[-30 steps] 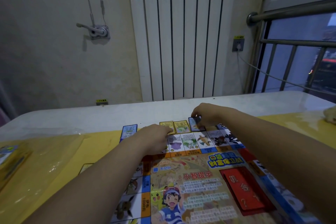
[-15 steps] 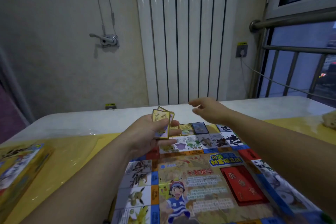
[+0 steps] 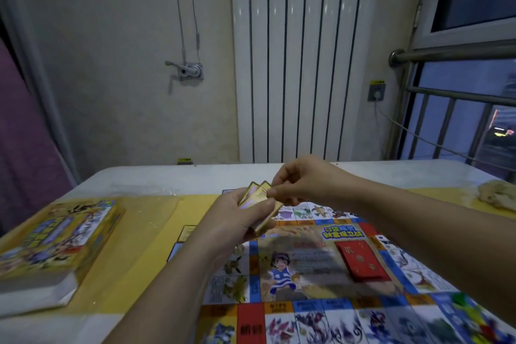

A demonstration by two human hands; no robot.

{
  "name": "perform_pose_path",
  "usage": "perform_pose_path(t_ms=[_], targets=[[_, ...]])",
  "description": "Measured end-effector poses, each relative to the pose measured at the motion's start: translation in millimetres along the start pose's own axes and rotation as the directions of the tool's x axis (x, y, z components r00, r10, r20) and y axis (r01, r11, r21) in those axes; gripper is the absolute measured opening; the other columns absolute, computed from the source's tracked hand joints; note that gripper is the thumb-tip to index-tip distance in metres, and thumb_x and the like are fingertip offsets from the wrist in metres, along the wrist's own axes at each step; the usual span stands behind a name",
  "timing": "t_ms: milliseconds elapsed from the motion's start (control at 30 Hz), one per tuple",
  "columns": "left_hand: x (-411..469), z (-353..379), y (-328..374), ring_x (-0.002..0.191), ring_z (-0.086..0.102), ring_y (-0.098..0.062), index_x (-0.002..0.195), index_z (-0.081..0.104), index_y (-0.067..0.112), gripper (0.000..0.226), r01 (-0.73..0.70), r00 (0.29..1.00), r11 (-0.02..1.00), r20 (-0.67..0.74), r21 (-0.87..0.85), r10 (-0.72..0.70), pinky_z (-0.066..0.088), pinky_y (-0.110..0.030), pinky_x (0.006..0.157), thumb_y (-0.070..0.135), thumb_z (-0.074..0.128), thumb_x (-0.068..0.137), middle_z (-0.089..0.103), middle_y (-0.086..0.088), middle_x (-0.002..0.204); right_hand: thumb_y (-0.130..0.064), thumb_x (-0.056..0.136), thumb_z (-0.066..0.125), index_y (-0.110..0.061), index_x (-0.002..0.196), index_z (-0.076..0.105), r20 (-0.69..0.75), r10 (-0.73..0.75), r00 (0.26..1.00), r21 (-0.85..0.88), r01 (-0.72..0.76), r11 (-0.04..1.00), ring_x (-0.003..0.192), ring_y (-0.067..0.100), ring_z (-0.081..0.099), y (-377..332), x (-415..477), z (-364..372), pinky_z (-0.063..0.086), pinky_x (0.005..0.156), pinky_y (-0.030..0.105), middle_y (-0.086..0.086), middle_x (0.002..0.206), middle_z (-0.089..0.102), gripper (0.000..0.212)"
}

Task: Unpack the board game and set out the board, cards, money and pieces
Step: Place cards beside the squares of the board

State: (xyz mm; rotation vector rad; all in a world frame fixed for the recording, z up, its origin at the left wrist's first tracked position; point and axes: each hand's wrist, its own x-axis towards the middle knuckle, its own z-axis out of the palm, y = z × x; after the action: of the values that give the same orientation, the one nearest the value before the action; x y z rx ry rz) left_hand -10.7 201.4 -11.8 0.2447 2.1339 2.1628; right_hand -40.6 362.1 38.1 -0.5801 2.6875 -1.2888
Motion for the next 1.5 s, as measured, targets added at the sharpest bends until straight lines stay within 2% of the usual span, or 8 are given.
perform_pose_path(t_ms=[300,500,600,733,933,1100,1300,1500], targets=[[0.3,-14.5,7.5,0.07,0.071,-0.012,0.092,0.067,0.018,0.017,-0.138,0.981,0.979,-0.158,-0.147,0.115,0.054,-0.022,0.057,0.011,0.052,0.094,0.075,-0.001,0.08,-0.016,0.086,0.066,-0.011,0.09,0.064,-0.126,-0.038,0.991,-0.002,0.038,0.999,0.066,0.006,0.06,-22.3,6.5,4.1,0.051,0.059,0.015,0.002,0.08,0.068,0.006],[8.1,-20.4,3.2,0.074,0.071,-0.016,0.103,0.066,0.009,0.015,-0.181,0.948,0.951,-0.302,-0.249,0.101,0.055,-0.024,0.059,0.008,0.058,0.09,0.074,-0.007,0.087,-0.016,0.083,0.07,-0.01,0.084,0.062,-0.034,0.086,0.996,0.281,-0.073,0.957,0.066,0.009,0.062,-17.1,19.3,26.8,0.049,0.056,0.016,0.005,0.077,0.067,0.01],[12.2,-28.0,5.8,0.083,0.069,-0.015,0.102,0.063,0.007,0.015,-0.177,0.929,0.912,-0.369,-0.37,0.031,0.056,-0.024,0.064,0.009,0.049,0.096,0.071,-0.007,0.092,-0.013,0.088,0.063,-0.006,0.098,0.062,-0.124,0.124,0.985,0.372,-0.07,0.926,0.079,0.015,0.061,-8.6,43.8,26.8,0.051,0.068,0.023,0.006,0.083,0.065,0.012],[15.3,-48.1,11.6,0.082,0.067,-0.015,0.089,0.06,0.009,0.02,-0.2,0.911,0.848,-0.413,-0.49,-0.024,0.056,-0.029,0.07,0.007,0.043,0.099,0.068,-0.007,0.091,-0.016,0.093,0.057,-0.011,0.123,0.054,-0.332,0.099,0.938,-0.012,-0.109,0.994,0.079,0.013,0.056,26.3,92.8,23.9,0.045,0.064,0.023,0.003,0.097,0.062,0.03],[22.4,-64.0,10.9,0.082,0.068,-0.015,0.091,0.061,0.008,0.018,-0.188,0.911,0.832,-0.409,-0.522,-0.051,0.056,-0.028,0.067,0.006,0.044,0.098,0.069,-0.007,0.09,-0.008,0.094,0.053,-0.014,0.128,0.054,-0.208,0.118,0.971,-0.275,-0.174,0.946,0.087,0.015,0.06,66.0,154.2,48.7,0.043,0.057,0.015,0.011,0.114,0.065,0.035],[28.8,-60.4,7.4,0.083,0.068,-0.016,0.092,0.061,0.01,0.018,-0.158,0.914,0.832,-0.399,-0.532,-0.081,0.056,-0.03,0.07,0.007,0.045,0.098,0.07,-0.007,0.091,-0.017,0.09,0.056,-0.027,0.124,0.059,-0.198,0.129,0.972,-0.485,-0.212,0.849,0.11,0.024,0.056,92.9,182.2,61.4,0.046,0.094,0.034,0.004,0.125,0.061,0.036],[30.6,-58.8,4.8,0.084,0.068,-0.016,0.09,0.06,0.01,0.019,-0.134,0.917,0.833,-0.386,-0.537,-0.102,0.056,-0.03,0.071,0.007,0.044,0.098,0.07,-0.008,0.092,-0.035,0.091,0.057,-0.03,0.137,0.045,-0.292,0.07,0.954,-0.668,-0.256,0.699,0.128,0.027,0.037,102.8,169.2,66.5,0.035,0.101,0.041,0.007,0.141,0.042,0.048],[31.0,-59.4,5.6,0.081,0.068,-0.016,0.094,0.06,0.01,0.018,-0.141,0.923,0.826,-0.375,-0.546,-0.09,0.055,-0.03,0.071,0.006,0.043,0.099,0.07,-0.007,0.091,-0.045,0.101,0.023,-0.025,0.146,0.029,0.069,0.111,0.991,-0.76,-0.02,0.65,0.141,0.029,0.021,82.5,135.5,87.7,0.025,0.112,0.049,0.005,0.155,0.025,0.05]])
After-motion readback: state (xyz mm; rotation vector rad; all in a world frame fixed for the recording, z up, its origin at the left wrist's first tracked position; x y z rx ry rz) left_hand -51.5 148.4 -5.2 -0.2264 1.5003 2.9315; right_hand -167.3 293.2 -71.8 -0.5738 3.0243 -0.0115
